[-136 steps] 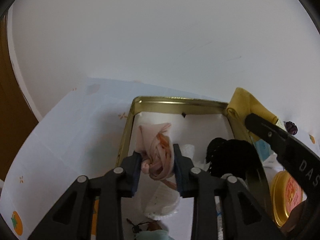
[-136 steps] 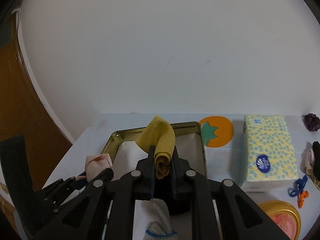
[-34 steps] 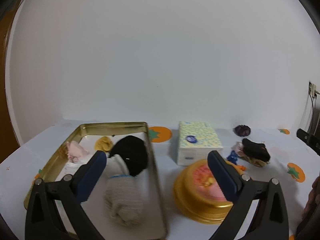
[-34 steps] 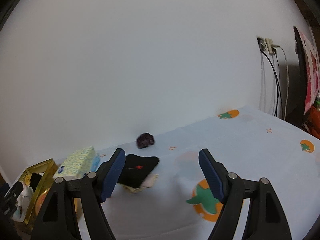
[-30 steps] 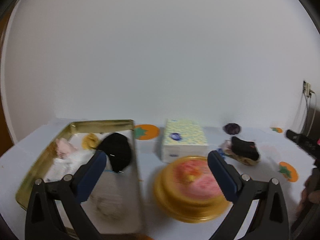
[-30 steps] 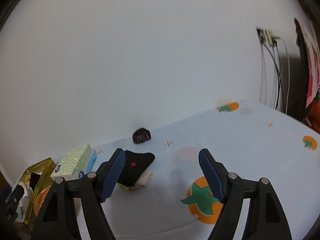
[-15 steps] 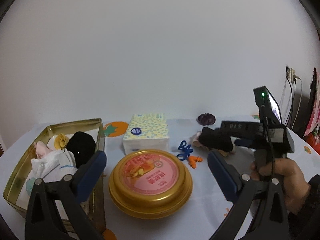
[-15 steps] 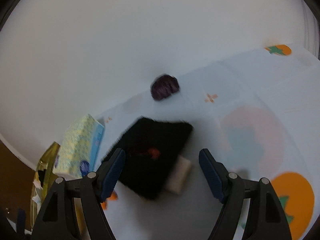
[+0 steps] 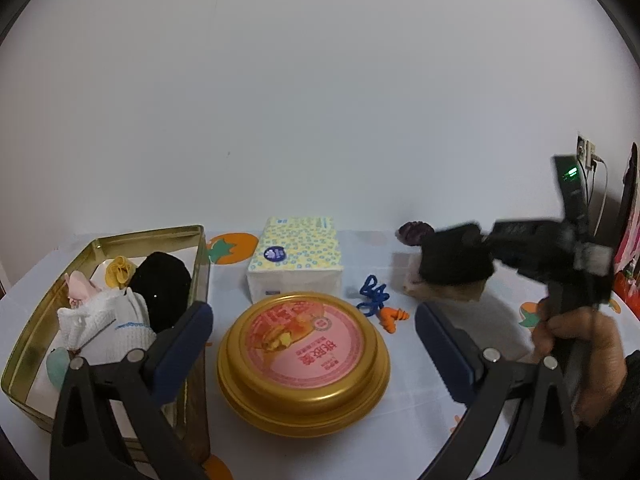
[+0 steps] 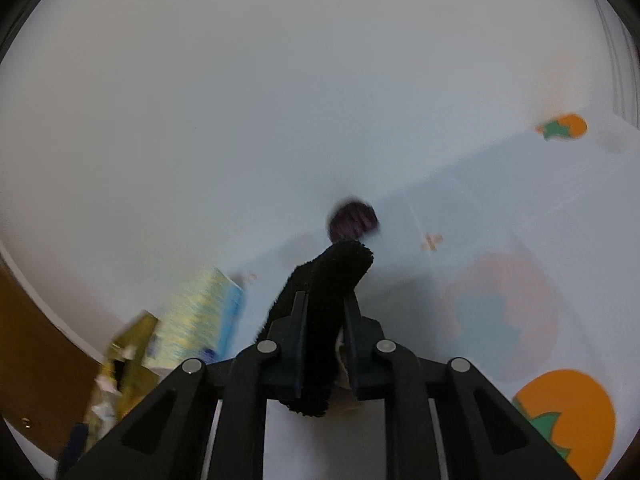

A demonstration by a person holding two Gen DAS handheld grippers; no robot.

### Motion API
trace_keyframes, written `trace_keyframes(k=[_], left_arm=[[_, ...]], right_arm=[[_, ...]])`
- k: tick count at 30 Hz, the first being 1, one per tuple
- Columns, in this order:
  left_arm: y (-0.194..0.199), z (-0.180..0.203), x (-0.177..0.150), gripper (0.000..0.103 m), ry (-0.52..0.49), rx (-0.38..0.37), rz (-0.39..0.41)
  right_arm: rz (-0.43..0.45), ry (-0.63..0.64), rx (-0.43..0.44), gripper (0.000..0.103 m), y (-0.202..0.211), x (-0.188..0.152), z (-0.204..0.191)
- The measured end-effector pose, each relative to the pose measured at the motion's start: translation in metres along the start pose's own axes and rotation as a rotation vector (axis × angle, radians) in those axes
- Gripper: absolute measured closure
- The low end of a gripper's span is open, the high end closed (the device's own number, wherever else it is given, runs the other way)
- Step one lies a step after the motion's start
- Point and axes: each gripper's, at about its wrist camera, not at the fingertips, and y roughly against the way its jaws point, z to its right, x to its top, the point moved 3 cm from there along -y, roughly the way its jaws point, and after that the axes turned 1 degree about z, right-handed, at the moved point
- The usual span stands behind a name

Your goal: Organize soft objects

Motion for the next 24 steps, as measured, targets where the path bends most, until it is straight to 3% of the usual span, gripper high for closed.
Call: trace_keyframes(k=[7,11,14,17,24], left_arm=[[0.002,-0.001,0.0,0.001,-0.005,0.008,0.006],[0.003,0.0,0.0,0.001,-0.01,0.009,0.006],[0.002,0.0,0.0,0.001,-0.011,0.009,0.002],[0.002,0.0,0.0,0.001,-0.01,0.009,0.002],[0.002,0.0,0.001,0.001,-0.013,0.007,0.005]], right_arm=[[0.027,-0.094,0.131,0.085,0.019,0.014,0.009],[-0.08,-0.323,0.351,0.085,0.015,0.01,0.03],[-0.115,-0.381,0.393,0.085,0.017,0.007,0.041],[-0.148,-0.367,0.362,0.083,0.018,0.005,0.045],[-0.069,-0.218,0.068,0.082,0.028,0.006,0.054]])
